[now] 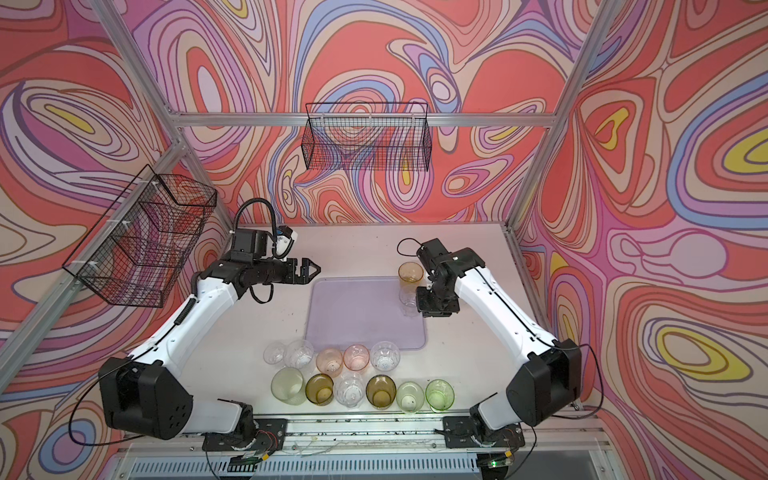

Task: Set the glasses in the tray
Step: 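Raise the right gripper and move it back toward the cup rows, then lower the right gripper over the next clear glass in the farther row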

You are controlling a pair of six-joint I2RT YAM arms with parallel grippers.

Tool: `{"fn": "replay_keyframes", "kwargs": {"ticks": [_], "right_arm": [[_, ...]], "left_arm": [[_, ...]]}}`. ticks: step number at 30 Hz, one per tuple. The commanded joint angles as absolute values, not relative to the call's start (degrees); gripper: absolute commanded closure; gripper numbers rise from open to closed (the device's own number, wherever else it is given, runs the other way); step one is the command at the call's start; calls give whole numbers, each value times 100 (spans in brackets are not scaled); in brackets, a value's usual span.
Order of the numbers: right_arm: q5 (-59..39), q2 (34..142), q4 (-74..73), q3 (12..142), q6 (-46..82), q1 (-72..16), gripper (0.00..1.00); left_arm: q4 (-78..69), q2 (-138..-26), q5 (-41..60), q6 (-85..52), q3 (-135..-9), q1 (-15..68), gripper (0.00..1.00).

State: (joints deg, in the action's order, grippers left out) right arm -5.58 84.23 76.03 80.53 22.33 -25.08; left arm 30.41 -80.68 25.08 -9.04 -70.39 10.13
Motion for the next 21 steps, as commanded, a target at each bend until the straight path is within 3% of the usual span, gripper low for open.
{"fn": "replay_keyframes", "kwargs": {"ticks": [1, 21], "right_arm": [[-669, 8195, 7415, 7883, 2409, -2635, 69], [-801, 7770, 6979, 7226, 3016, -3421, 63]], "left_arm": [[3083, -8136, 2566, -871, -7169, 1017, 2], [3385, -8369, 3173, -966, -7861, 1099, 2]]}}
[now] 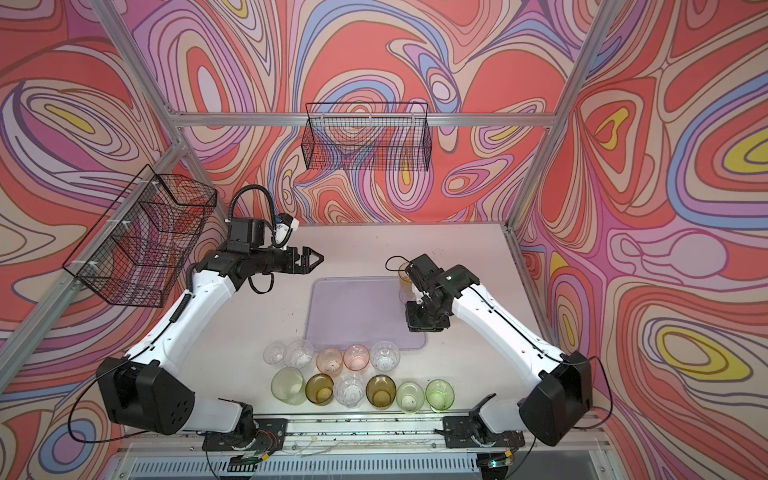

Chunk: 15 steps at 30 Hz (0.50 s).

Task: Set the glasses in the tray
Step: 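Lower the right gripper over the next clear glass in the farther row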

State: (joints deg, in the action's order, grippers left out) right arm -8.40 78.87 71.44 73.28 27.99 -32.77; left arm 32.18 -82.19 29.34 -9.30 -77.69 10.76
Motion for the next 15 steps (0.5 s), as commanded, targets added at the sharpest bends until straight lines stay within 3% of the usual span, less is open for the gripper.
{"fn": "replay_keyframes", "kwargs": {"ticks": [1, 15], "right_arm": [[-742, 7773, 6970, 7216, 3056, -3496, 64], [-567, 7903, 6629, 6946, 3483, -4204, 63]], "left_arm": [[3355, -8396, 3237, -982, -7853, 1099, 2], [3111, -8299, 3291, -835, -7462, 1099, 1]]}}
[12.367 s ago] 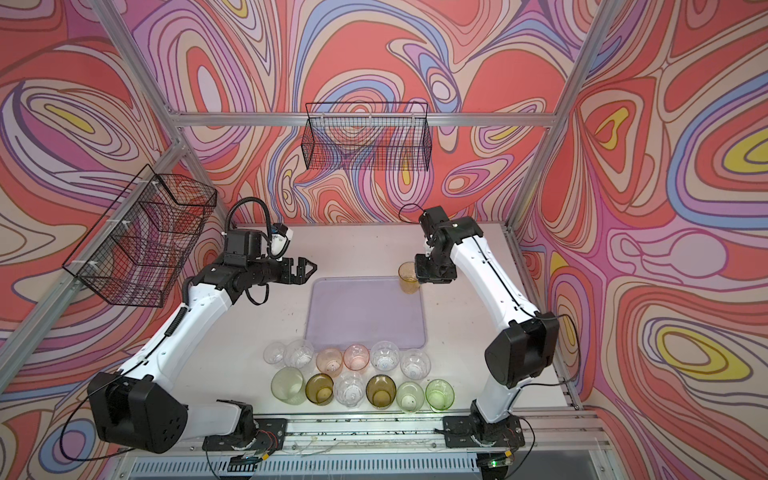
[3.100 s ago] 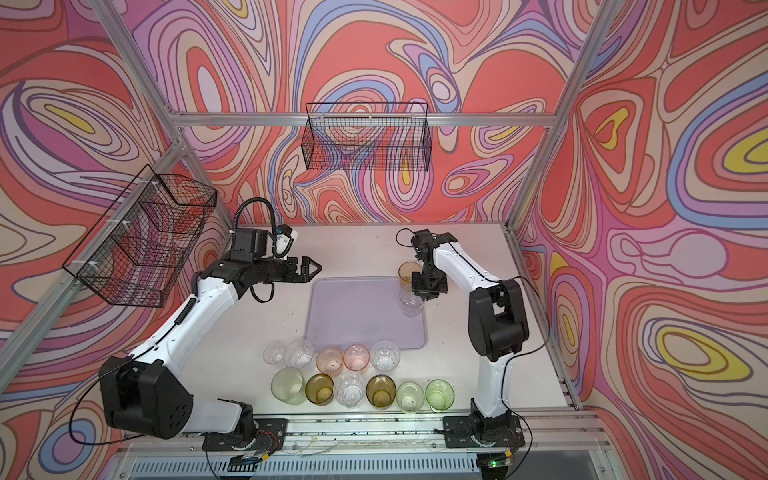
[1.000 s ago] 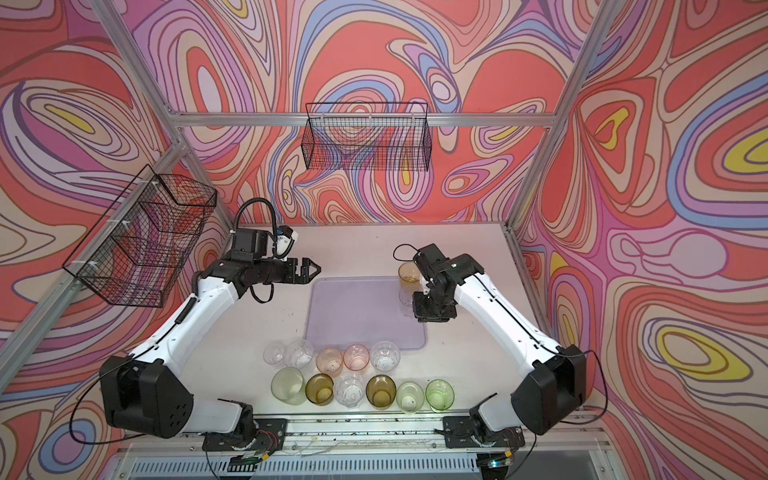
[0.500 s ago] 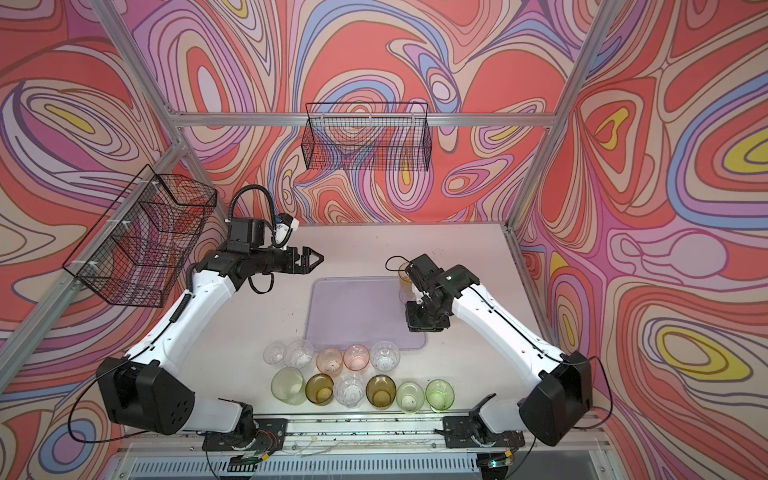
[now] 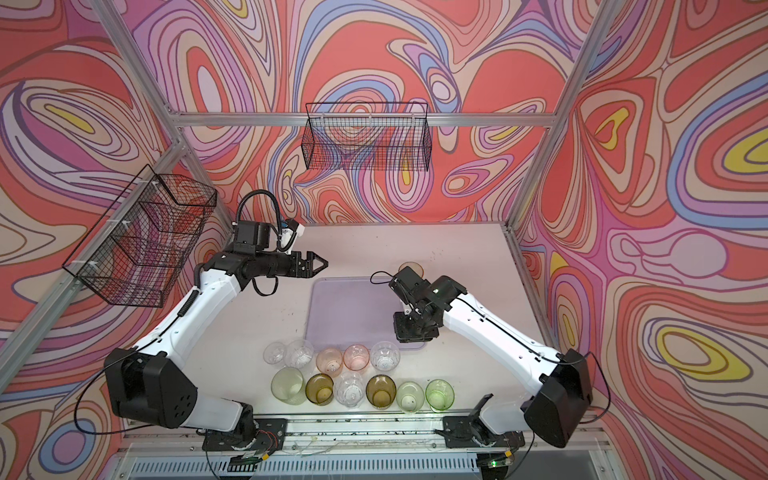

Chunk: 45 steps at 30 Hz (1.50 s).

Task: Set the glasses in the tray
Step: 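Lower the right gripper over the next clear glass in the farther row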

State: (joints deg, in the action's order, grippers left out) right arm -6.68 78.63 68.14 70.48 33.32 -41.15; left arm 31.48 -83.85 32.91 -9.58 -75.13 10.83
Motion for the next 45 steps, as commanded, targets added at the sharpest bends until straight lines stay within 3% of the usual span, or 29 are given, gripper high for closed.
{"fn": "replay_keyframes", "kwargs": {"ticks": [1, 22, 45], "right_arm": [[-546, 7958, 6597, 6922, 3488, -4245, 63], [-536, 8415, 5975, 6372, 3749, -4583, 68], [-384, 8661, 5854, 6211, 3817, -4614, 81]], "left_arm": [[3122, -8316, 3303, -848, -7470, 1099, 1], [3059, -8250, 3295, -868, -7378, 1090, 1], [3075, -8292, 3260, -864, -7383, 1088, 1]]}}
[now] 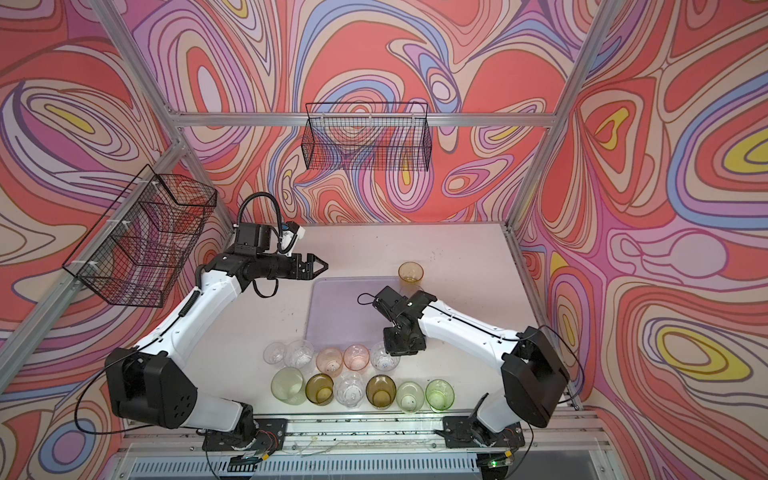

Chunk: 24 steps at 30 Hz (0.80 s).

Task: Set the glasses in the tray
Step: 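Lower the right gripper over the next clear glass in the farther row, then close the right gripper on the clear glass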

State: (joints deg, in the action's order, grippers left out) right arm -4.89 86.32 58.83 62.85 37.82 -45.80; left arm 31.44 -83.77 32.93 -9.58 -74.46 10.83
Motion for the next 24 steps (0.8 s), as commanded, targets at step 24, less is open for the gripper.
{"fn": "replay_keyframes", "kwargs": {"ticks": [24], "right_arm": [[-143, 8651, 6174, 6406, 3639, -4613, 99]], "left_arm": [[3097, -8279, 3201, -844, -7383, 1089, 1]]}}
